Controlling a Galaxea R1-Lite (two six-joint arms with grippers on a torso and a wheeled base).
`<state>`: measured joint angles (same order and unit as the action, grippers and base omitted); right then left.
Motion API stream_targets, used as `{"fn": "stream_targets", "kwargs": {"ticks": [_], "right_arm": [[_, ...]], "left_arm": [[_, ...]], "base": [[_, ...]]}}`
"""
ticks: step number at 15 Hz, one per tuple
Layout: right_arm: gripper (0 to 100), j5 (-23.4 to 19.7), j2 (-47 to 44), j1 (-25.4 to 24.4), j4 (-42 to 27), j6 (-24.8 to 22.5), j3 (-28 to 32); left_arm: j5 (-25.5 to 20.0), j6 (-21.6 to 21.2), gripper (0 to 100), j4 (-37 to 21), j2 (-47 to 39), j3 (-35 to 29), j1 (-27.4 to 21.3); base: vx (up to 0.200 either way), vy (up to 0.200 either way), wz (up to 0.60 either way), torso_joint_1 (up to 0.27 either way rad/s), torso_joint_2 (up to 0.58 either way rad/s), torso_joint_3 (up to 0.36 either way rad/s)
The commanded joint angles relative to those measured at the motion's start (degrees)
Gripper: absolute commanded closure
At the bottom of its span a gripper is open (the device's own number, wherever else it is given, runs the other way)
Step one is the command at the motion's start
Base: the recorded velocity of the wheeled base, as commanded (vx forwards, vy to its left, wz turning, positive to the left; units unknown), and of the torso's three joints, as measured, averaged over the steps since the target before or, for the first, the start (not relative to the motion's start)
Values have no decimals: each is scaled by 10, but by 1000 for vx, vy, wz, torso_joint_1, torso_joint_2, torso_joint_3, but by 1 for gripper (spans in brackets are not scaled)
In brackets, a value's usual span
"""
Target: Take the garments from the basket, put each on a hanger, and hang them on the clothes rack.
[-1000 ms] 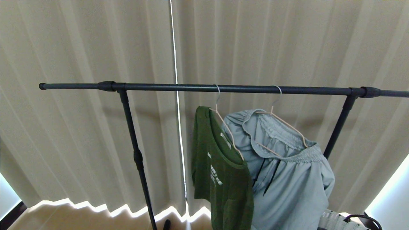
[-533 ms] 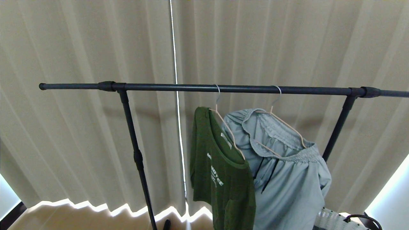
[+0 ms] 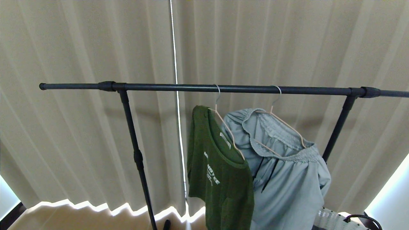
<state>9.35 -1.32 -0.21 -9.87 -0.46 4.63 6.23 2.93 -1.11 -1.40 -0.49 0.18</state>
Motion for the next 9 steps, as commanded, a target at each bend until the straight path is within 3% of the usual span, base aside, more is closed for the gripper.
{"fn": "stream_targets", "kwargs": {"ticks": [1,6,9], "right_arm": [[0,1,13,2,1,-5,-5],[0,-3,13,2,21,-10,-16],[0,-5,13,2,22,-8,-16]], "left_arm": [[23,-4,0,1,12,3,-3],[71,19,0,1,12,2,3],[70,13,0,1,13,2,3]], "base": [[0,0,0,0,0,0],[0,0,0,0,0,0],[0,0,0,0,0,0]]}}
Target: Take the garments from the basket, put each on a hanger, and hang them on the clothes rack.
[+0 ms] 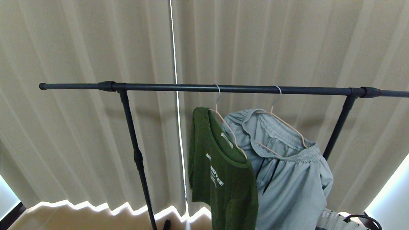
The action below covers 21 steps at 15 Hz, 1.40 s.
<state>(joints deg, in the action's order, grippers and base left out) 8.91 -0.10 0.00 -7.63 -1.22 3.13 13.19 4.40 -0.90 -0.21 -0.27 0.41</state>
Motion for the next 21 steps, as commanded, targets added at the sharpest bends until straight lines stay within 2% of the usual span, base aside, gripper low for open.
{"fn": "stream_targets", "kwargs": {"ticks": [1,2,3,21], "right_arm": [[0,0,1,0,0,0,-1],[0,0,1,0,0,1,-1],[0,0,1,0,0,3,0],[0,0,1,0,0,3,0]], "left_arm": [[-9,-2,0,-2,1,0,-1],[-33,4,0,-2,1,-2,-1],[-38,9,0,-2,2,-2,-1],[-38,9,0,-2,2,-2,-1]], "base": [[0,0,0,0,0,0],[0,0,0,0,0,0],[0,0,0,0,0,0],[0,0,0,0,0,0]]}}
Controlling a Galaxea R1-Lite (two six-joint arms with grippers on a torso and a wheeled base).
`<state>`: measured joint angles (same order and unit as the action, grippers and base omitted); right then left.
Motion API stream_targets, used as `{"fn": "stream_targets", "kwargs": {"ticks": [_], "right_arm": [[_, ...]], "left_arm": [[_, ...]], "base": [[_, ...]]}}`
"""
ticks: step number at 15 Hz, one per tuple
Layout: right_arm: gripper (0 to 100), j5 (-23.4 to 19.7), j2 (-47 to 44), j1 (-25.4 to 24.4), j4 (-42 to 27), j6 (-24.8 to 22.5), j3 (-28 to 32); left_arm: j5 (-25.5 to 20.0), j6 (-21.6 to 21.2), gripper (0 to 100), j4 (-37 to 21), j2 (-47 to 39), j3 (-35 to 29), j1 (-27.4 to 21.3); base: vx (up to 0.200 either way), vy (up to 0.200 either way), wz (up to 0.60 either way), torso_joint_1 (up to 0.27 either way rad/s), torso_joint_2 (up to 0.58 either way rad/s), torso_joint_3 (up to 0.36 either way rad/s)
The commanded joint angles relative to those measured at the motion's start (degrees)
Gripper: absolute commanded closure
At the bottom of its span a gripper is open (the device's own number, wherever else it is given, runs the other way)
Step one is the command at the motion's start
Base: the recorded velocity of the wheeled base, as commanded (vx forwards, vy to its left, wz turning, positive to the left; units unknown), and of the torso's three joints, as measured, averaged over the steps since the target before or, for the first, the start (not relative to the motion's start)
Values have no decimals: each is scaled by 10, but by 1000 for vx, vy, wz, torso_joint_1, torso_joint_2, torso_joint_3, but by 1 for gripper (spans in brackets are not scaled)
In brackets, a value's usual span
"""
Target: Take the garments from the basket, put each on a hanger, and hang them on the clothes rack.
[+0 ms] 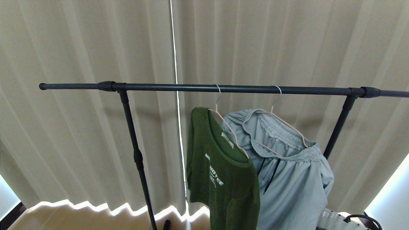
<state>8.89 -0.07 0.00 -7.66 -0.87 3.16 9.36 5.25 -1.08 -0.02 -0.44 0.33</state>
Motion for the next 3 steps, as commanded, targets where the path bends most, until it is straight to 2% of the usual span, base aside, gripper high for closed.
{"fn": "stream_targets", "kwargs": {"ticks": [1,3], "right_arm": [[0,0,1,0,0,0,0],[0,0,1,0,0,0,0]], "left_arm": [[0,0,0,0,0,0,0],[0,0,0,0,0,0,0]], "base": [[0,0,0,0,0,0],[0,0,0,0,0,0]]}}
